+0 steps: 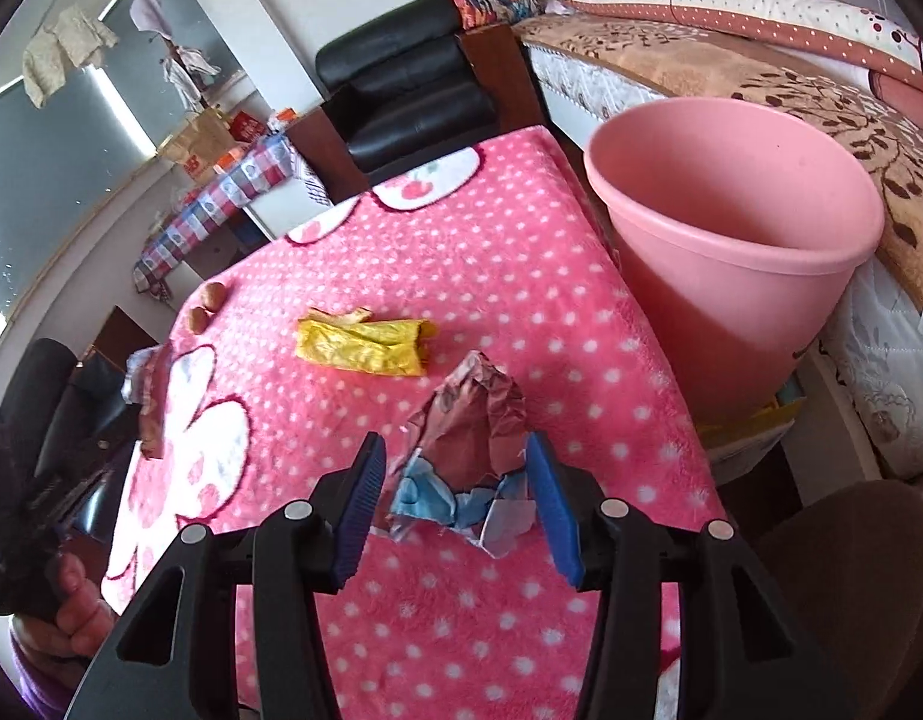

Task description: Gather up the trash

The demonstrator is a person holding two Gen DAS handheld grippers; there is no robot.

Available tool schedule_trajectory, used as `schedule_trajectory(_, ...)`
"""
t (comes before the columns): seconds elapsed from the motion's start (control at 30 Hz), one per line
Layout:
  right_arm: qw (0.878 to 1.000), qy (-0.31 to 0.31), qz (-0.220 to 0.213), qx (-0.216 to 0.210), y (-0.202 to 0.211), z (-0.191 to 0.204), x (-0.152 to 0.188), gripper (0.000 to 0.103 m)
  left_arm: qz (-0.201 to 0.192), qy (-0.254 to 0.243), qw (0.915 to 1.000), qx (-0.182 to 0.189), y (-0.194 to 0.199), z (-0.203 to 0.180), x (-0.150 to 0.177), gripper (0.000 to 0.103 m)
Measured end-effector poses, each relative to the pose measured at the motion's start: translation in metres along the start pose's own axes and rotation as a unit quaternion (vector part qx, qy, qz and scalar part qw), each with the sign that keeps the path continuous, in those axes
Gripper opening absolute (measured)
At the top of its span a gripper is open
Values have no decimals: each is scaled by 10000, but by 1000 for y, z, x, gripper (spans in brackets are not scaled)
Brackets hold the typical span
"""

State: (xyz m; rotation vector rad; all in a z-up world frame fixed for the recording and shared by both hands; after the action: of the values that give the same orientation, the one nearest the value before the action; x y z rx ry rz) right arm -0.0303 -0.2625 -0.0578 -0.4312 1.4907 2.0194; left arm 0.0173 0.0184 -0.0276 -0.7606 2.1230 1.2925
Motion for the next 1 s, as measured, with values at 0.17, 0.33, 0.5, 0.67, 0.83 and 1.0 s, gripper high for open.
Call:
schedule_trajectory(0.17, 9988, 337, 259, -252, -11, 15, 8, 37, -28, 66, 10000, 18, -4, 2, 1, 2)
schedule_trajectory(0.33, 9942, 657, 430, -734, -19, 45, 9, 36, -2, 123, 9999, -112, -7, 6, 2, 2)
schedule_trajectory(0.5, 9839, 1143, 459, -1294, -20, 88, 6, 50, -109, 30, 9996, -268, 3, 7, -6, 2)
schedule_trajectory(0.67, 9800, 1383, 170, -1423, -1, 87, -6, 59, -204, 72, 9993, -297, 5, 10, -13, 2)
schedule_trajectory(0.83, 9824, 1624, -48, -925, -3, 68, -42, 61, -174, 12, 9994, -312, 1, 6, -12, 2)
schedule_trajectory(1.0, 9669, 2485, 190, -547, -33, 78, -53, 70, -190, -10, 9991, -374, -3, 1, -16, 2)
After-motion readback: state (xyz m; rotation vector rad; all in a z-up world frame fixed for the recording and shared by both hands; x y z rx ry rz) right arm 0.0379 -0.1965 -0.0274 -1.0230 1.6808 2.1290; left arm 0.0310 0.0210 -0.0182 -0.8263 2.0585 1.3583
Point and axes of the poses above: each gripper's, at about its wrist camera, not at the fingertips, and y roughly against the way its jaws point, z to its left, x to its underside, the point moved 2 cm from there along -y, roughly the way its jaws point, and after that the axes turned 3 degrees about y, right-handed, at the moved point
